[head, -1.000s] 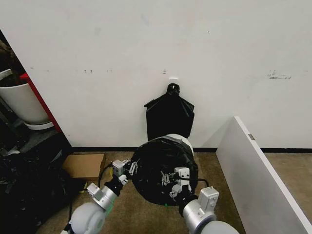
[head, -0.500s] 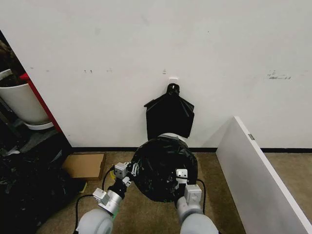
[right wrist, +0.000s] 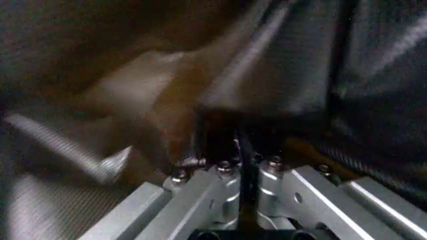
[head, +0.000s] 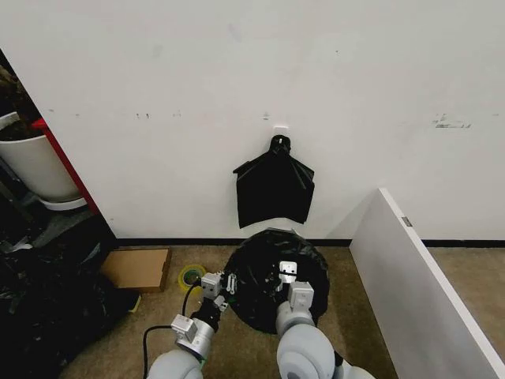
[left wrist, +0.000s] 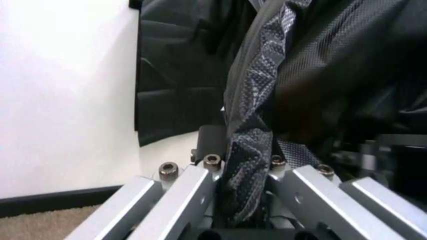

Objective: Place the garbage bag over the trash bin.

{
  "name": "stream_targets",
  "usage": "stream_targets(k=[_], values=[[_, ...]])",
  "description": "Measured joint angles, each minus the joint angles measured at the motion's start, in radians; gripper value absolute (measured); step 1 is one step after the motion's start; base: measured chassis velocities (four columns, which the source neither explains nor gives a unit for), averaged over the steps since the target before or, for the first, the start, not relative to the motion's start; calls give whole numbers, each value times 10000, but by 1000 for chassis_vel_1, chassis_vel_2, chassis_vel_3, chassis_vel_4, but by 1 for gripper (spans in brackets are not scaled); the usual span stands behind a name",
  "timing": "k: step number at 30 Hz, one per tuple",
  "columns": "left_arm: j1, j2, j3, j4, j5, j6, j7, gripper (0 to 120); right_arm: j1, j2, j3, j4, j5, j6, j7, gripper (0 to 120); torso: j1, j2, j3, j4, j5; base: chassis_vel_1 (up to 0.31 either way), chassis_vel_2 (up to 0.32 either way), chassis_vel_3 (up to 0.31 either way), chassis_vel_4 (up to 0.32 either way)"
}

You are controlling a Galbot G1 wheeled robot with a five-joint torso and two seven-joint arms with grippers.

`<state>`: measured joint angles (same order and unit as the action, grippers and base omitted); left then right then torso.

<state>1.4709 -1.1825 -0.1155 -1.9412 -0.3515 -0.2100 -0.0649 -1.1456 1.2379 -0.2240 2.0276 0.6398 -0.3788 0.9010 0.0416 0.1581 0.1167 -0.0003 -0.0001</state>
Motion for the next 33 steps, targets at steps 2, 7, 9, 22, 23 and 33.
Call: stream_targets(k=[2, 7, 9, 22, 23, 33], values=[[40, -9, 16, -15, 17, -9, -9, 0, 174, 96, 60, -307, -3, -4, 4, 0, 0, 0, 0, 0, -1, 0, 0, 0, 0], [147, 2, 15, -95, 47, -163, 11, 0, 544, 293, 213, -989, 6, -8, 4, 0, 0, 0, 0, 0, 0, 0, 0, 0, 0], [206, 20, 9, -154, 69, -240, 63, 0, 696, 378, 293, -1261, 47, -37, -3, 0, 0, 0, 0, 1, 0, 0, 0, 0, 0], [725, 68, -59, -312, 723, -711, 422, 0, 1170, 633, 769, -2167, 182, -186, -157, 0, 0, 0, 0, 1, 0, 0, 0, 0, 0], [769, 72, -88, -319, 784, -749, 443, 0, 1177, 627, 807, -2191, 183, -196, -168, 0, 0, 0, 0, 1, 0, 0, 0, 0, 0], [602, 1, -691, -153, 962, -955, 319, 0, -38, -308, 826, -612, -138, -210, -1162, 0, 0, 0, 0, -1, 0, 0, 0, 0, 0]])
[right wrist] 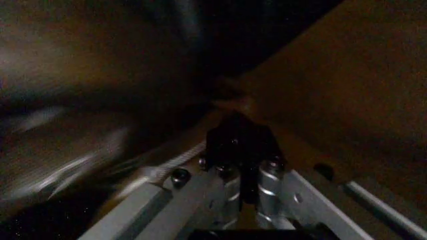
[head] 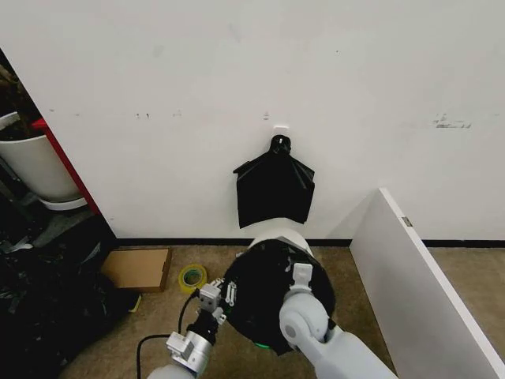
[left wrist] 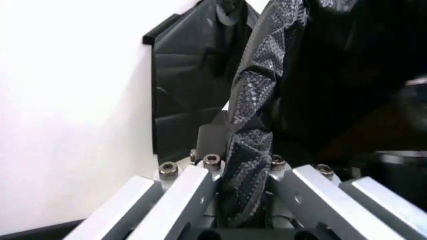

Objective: Place the garbage bag over the trash bin.

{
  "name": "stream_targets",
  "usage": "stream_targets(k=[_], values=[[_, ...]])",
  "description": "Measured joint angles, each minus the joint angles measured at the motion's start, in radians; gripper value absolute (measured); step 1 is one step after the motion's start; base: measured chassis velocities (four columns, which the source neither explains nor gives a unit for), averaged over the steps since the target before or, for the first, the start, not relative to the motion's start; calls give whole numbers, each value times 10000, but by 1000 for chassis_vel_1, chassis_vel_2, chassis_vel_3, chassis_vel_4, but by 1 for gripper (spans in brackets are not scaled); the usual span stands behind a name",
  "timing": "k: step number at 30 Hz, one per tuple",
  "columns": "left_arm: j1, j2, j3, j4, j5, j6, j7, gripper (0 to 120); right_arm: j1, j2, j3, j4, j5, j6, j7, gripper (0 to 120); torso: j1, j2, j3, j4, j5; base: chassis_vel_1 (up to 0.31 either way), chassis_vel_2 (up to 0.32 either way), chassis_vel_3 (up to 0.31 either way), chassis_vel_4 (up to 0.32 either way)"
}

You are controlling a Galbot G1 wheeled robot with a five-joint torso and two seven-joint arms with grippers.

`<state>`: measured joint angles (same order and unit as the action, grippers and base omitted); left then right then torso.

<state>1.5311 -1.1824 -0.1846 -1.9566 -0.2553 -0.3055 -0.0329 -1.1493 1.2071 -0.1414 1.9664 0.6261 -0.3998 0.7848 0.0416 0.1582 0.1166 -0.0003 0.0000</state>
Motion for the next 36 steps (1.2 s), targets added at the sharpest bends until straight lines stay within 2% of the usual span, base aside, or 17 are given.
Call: stream_targets(k=[7, 18, 21, 27, 30, 33, 36], values=[[-133, -36, -63, 92, -72, 93, -7, 0, -681, -330, -266, 1111, -393, -19, -633, 0, -1, 0, -2, 1, 1, 0, 0, 0, 0], [-157, -7, -138, 157, -252, 149, 25, 0, -1007, -665, -122, 1135, -1897, 384, -1824, 0, -1, 0, -1, 2, 1, 0, 0, 0, 0], [-290, 4, -162, 271, -679, 258, 25, 0, -1196, -784, -70, 1226, -2109, 757, -2499, 0, -1, 0, -1, 1, 1, 0, 0, 0, 0], [-506, 23, -199, 372, -1296, 525, -12, 0, -1361, -927, 180, 1151, -1408, 1830, -3750, 0, -1, 0, 0, 1, 0, 0, 0, 0, 0], [-609, 66, -216, 396, -1535, 695, -29, 0, -1419, -1038, 454, 1033, -743, 2693, -5206, 0, 0, 0, 0, 2, 0, 0, 0, 0, 0], [-702, 103, -232, 403, -1675, 815, -36, 0, -1459, -1144, 790, 792, -299, 3981, -7151, 0, 0, 0, 0, 2, 1, 0, 0, 0, 0], [-751, 112, -236, 420, -1642, 819, -37, 0, -1519, -1194, 821, 867, -166, 4091, -7566, 0, -1, 0, 0, 2, 1, 0, 0, 0, 0]])
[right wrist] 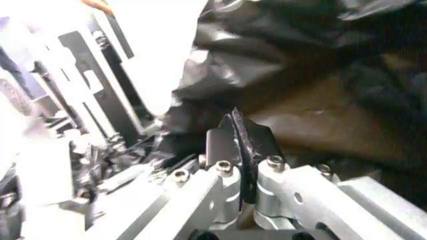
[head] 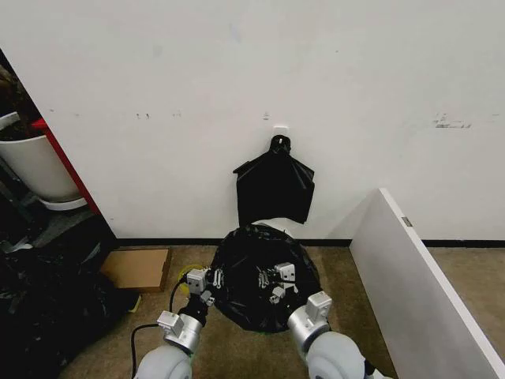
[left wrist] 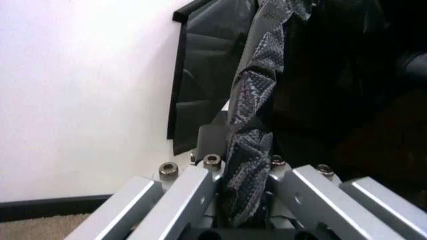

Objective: Place the garbage bag over the trash bin.

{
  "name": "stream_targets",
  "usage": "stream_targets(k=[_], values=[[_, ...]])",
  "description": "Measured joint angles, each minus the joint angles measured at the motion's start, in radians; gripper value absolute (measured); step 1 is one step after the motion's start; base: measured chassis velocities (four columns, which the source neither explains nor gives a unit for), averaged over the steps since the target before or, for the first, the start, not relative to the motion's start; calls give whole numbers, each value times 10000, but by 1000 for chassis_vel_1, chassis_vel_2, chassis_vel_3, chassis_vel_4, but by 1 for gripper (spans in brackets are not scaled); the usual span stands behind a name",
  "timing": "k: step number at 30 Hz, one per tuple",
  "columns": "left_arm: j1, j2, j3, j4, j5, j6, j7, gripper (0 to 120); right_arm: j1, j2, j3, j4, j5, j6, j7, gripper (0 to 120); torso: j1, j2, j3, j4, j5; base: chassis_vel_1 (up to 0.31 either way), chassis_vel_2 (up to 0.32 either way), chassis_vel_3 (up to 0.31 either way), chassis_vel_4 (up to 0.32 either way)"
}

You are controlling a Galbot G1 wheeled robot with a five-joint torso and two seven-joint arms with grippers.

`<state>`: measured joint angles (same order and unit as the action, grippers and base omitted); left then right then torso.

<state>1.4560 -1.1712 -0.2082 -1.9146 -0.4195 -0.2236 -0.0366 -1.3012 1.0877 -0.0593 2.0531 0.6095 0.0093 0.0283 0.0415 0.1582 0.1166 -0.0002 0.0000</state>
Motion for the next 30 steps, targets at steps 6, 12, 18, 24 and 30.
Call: stream_targets(k=[6, 12, 18, 24, 30], values=[[-80, -73, 115, 201, 959, -363, -2, 0, 303, 349, -1134, 1247, 467, -3549, 4007, 0, 0, 0, 0, -1, -2, 0, 0, 0, 0], [57, -306, 230, 336, 2164, -995, -62, 0, 1097, 1209, -1612, 775, 605, -4781, 6103, 0, 0, 0, 0, 2, -2, 0, 0, 0, 0], [166, -471, 278, 396, 2671, -1300, -279, 0, 1409, 1524, -1643, 244, 483, -5658, 7018, 0, 1, 0, 0, 0, -2, 0, 0, 0, 0], [138, -605, 340, 282, 2666, -1326, -448, 0, 1597, 1732, -1635, -382, 141, -5826, 7184, 0, 1, 0, 0, -1, -2, 0, 0, 0, 0], [288, -727, 461, 105, 2646, -1319, -382, 0, 2165, 2418, -1462, -1287, -58, -5725, 7447, 0, 1, 0, 0, 1, -1, 0, 0, 0, 0]])
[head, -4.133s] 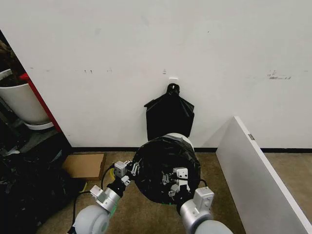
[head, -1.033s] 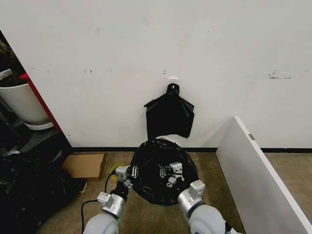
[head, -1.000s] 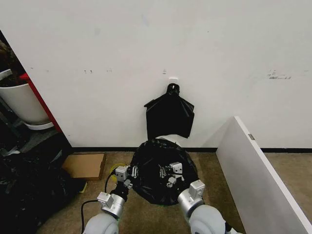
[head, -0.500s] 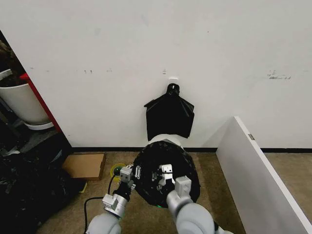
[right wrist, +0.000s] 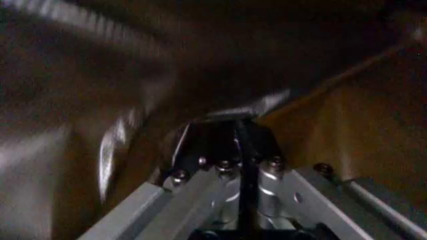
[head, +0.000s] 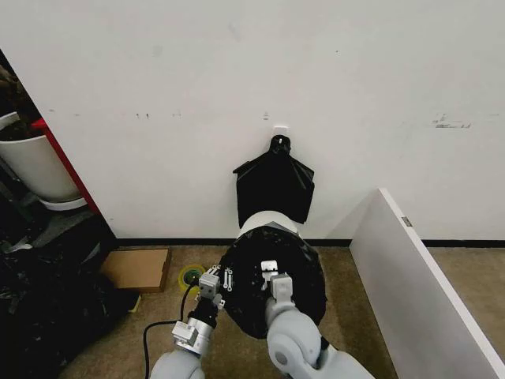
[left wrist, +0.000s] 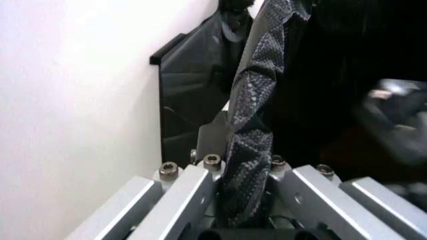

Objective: Place the garbage bag over the trash bin.

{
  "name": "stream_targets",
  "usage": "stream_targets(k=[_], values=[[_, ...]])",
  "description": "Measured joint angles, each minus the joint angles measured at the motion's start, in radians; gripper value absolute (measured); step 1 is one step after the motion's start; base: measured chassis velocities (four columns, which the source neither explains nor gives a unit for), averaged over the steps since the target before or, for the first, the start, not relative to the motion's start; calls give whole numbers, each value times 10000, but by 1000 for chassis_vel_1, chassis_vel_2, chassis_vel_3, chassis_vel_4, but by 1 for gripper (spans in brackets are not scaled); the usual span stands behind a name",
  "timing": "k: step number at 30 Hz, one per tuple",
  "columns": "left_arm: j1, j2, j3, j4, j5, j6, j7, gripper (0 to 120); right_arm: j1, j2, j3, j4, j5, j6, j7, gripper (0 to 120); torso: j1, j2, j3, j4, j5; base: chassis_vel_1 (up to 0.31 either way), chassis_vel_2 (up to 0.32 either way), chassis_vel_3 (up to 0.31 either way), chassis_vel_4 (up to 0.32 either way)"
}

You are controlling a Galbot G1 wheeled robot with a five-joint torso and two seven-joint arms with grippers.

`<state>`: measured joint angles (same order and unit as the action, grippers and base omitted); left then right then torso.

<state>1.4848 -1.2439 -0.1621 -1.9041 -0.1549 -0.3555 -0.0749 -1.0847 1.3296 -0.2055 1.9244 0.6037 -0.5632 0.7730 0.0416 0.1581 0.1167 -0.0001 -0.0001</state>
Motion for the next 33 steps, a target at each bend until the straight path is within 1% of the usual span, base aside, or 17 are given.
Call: stream_targets(k=[2, 8, 13, 21, 25, 30, 33], values=[[55, -21, 11, -41, -8, -20, 34, 0, 135, 151, 7, -251, -3, -40, 77, 0, 0, 0, 0, 0, 0, 0, 0, 0, 0], [99, -113, -5, -330, -280, -43, 67, 0, 182, 279, -21, -718, -134, -108, 99, 0, 0, 0, 0, -1, 0, 0, 0, 0, 0], [159, -109, -14, -483, -455, -111, 255, 0, 279, 273, -17, -1081, -480, -147, 31, 0, 0, 0, 0, -1, 0, 0, 0, 0, 0], [477, 2, -50, -621, -409, -227, 569, 0, 424, 93, 191, -1487, -1163, -94, -205, 0, 0, 0, 0, -1, 1, 0, 0, 0, 0], [455, 8, -96, -613, -395, -232, 567, 0, 361, -48, 263, -1438, -1309, -40, -308, 0, 0, 0, 0, 0, 1, 0, 0, 0, 0], [289, -24, -169, -458, -405, -174, 461, 0, 38, -348, 299, -924, -1452, 86, -518, 0, 0, 0, 0, -1, 1, 0, 0, 0, 0], [145, -35, -234, -332, -570, -5, 395, 0, -375, -741, 355, -141, -1492, 385, -1025, 0, 0, 0, -1, -2, 1, 0, 0, 0, 0]])
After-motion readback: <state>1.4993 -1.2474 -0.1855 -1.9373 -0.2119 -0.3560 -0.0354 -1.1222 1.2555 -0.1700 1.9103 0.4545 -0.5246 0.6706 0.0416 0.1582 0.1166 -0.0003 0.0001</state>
